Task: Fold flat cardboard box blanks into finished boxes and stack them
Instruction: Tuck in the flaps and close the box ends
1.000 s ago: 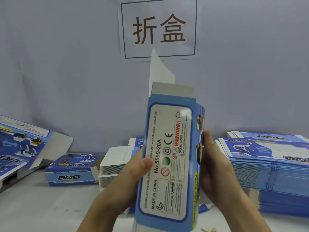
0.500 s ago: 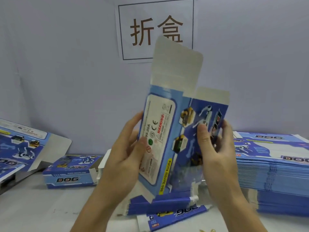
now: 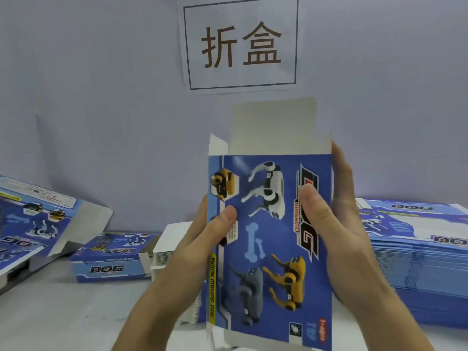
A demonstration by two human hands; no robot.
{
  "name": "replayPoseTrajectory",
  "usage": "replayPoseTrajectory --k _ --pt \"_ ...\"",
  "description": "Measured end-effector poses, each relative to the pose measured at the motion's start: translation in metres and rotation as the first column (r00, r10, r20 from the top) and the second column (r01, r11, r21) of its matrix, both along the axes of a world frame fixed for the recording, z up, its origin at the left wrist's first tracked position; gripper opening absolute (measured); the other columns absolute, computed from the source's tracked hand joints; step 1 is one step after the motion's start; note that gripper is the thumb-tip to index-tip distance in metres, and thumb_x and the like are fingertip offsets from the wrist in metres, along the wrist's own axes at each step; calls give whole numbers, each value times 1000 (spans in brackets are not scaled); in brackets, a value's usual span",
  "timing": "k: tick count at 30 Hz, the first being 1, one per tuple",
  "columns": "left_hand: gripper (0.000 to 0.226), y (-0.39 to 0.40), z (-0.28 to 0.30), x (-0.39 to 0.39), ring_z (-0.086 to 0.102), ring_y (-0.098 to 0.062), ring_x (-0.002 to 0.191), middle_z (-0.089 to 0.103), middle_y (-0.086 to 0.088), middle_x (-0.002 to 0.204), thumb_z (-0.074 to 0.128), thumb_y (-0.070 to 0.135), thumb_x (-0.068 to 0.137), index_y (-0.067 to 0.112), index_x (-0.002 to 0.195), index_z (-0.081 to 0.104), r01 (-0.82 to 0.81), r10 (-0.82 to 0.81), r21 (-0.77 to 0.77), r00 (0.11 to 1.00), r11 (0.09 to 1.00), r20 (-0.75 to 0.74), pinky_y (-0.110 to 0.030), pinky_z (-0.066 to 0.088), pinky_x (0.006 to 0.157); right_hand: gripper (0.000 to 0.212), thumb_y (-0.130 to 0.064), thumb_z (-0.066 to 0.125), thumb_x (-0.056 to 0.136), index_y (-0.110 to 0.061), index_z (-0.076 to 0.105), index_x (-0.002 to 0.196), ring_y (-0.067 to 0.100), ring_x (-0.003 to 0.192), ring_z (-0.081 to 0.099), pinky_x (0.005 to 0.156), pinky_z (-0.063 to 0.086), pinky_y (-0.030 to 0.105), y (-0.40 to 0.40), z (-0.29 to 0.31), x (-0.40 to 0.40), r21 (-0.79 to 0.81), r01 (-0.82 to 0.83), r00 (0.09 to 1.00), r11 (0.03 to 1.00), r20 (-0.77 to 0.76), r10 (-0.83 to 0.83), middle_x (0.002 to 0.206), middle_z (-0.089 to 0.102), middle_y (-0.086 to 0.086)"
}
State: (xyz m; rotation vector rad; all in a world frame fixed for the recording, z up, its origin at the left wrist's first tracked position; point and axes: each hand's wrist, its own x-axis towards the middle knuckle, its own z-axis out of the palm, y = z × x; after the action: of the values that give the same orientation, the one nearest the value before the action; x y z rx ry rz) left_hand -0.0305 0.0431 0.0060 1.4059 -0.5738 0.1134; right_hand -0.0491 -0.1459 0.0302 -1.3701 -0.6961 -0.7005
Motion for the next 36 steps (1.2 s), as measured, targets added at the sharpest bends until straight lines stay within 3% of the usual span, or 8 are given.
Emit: replayPoseTrajectory --k 6,11,16,19,24,28,32,36 --pt "75 -6 13 0 70 -18 109 71 4 120 70 69 71 37 136 51 -169 175 -91 983 981 55 -48 54 95 65 -46 61 89 -67 25 139 -5 113 63 87 55 16 11 -13 5 -105 -37 999 994 6 38 129 59 -32" --pt "69 -11 21 -6 76 -17 90 75 9 105 71 50 68 53 131 45 -306 363 -263 909 915 206 -30 61 61 71 -35 65 93 -60 24 145 14 107 71 79 61 30 24 -18 10 -96 -73 997 993 0 73 125 66 -18" --pt "60 -19 20 -8 74 -4 92 71 23 102 62 47 79 49 134 41 -287 318 -143 895 947 313 -21 60 66 62 -35 57 89 -51 31 143 -20 109 56 79 49 3 9 -18 12 -87 -15 999 996 -41 11 125 63 -30" --pt "57 -27 19 -10 75 -7 88 73 21 99 62 52 77 54 129 40 -284 308 -118 897 951 318 -21 60 63 57 -35 57 88 -49 37 140 3 112 65 77 57 17 4 -15 13 -44 -45 995 998 -88 41 131 61 -15" --pt "53 -31 17 -11 75 -12 92 75 11 106 68 40 78 43 128 50 -276 342 -231 881 933 328 -23 60 64 62 -36 53 92 -52 31 147 -2 124 57 90 57 24 17 -17 12 -21 21 1000 1000 -14 -22 135 55 -33" --pt "42 -28 17 -10 75 -22 93 70 -8 114 72 45 75 40 115 61 -362 403 -182 864 914 301 -30 62 64 41 -28 53 92 -46 54 129 26 97 72 73 63 42 16 -19 12 4 -73 994 997 -83 73 108 72 -2" --pt "40 -28 16 -12 73 -29 82 64 -17 87 67 63 81 27 98 60 -342 363 -126 897 931 251 -44 62 60 13 -20 45 102 -21 58 104 17 68 72 57 58 25 11 -14 9 136 -180 956 974 -210 206 77 72 5" --pt "48 -31 16 -12 57 -19 66 53 -18 75 50 66 88 20 81 61 -405 419 -165 906 899 60 -37 55 62 40 -31 47 103 -9 62 73 22 53 62 57 50 22 6 -2 12 62 -137 928 989 -342 150 62 61 19"
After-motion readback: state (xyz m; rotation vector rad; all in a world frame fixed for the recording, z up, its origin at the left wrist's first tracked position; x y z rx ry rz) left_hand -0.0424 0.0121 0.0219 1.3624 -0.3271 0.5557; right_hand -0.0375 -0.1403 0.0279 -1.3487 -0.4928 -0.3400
